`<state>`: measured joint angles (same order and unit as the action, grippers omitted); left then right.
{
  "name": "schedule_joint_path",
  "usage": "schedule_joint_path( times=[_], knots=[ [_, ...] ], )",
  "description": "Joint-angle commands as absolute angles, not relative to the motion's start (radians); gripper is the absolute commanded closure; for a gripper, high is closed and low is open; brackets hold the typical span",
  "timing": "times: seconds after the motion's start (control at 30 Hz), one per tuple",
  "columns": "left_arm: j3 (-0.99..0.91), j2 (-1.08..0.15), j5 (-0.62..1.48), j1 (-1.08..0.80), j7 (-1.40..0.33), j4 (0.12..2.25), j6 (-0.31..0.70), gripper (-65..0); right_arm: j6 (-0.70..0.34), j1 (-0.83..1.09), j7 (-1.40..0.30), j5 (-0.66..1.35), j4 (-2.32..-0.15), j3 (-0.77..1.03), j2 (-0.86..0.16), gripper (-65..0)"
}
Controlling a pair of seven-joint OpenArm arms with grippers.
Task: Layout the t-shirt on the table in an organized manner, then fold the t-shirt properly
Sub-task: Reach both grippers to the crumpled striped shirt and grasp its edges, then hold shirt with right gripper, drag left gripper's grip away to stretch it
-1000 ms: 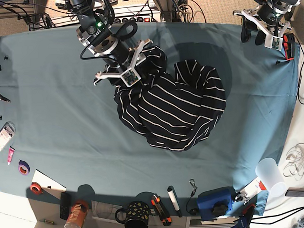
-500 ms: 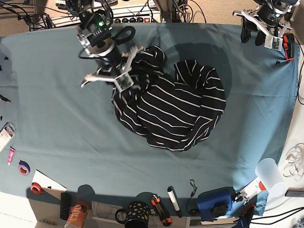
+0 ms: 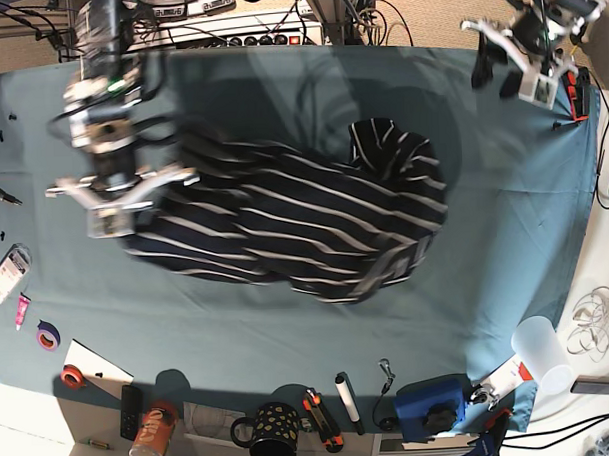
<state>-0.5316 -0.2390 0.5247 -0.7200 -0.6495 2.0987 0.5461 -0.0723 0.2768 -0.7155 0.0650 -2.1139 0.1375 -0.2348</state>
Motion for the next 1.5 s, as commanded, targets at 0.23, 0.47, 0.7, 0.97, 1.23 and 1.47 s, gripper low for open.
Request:
schedule_joint_path(
  times=[0.23, 0.47, 0.7, 0.97, 1.23, 1.47],
  knots=[
    [-0.344, -0.253, 0.411, -0.581, -0.627, 2.111, 0.551, -28.6, -0.168, 0.162, -0.675, 0.149, -1.738, 0.257, -0.244, 0.0],
    [-0.114, -0.247, 0.219, -0.509, -0.533, 2.112, 0.377, -29.3, -0.300, 0.149, -0.751, 0.150, -1.662, 0.256, -0.244, -5.6],
    [-0.088, -0.215, 0.296, -0.498, -0.560, 2.112, 0.348, -39.1, -0.368, 0.150, -0.864, 0.161, -1.662, 0.257, -0.244, -20.7],
    [-0.087, -0.143, 0.382, -0.492, -0.552, 2.112, 0.348, -39.1, -0.367, 0.149, -0.830, 0.165, -1.662, 0.257, -0.244, -20.7],
    [-0.087, -0.111, 0.374, -0.422, -0.553, 2.107, 0.228, -39.0, -0.367, 0.149, -0.830, 0.165, -1.662, 0.257, -0.244, -20.6],
    [-0.087, -0.111, 0.374, -0.412, -0.553, 2.093, 0.232, -38.2, -0.367, 0.149, -0.830, 0.165, -1.662, 0.257, -0.244, -20.6]
  ],
)
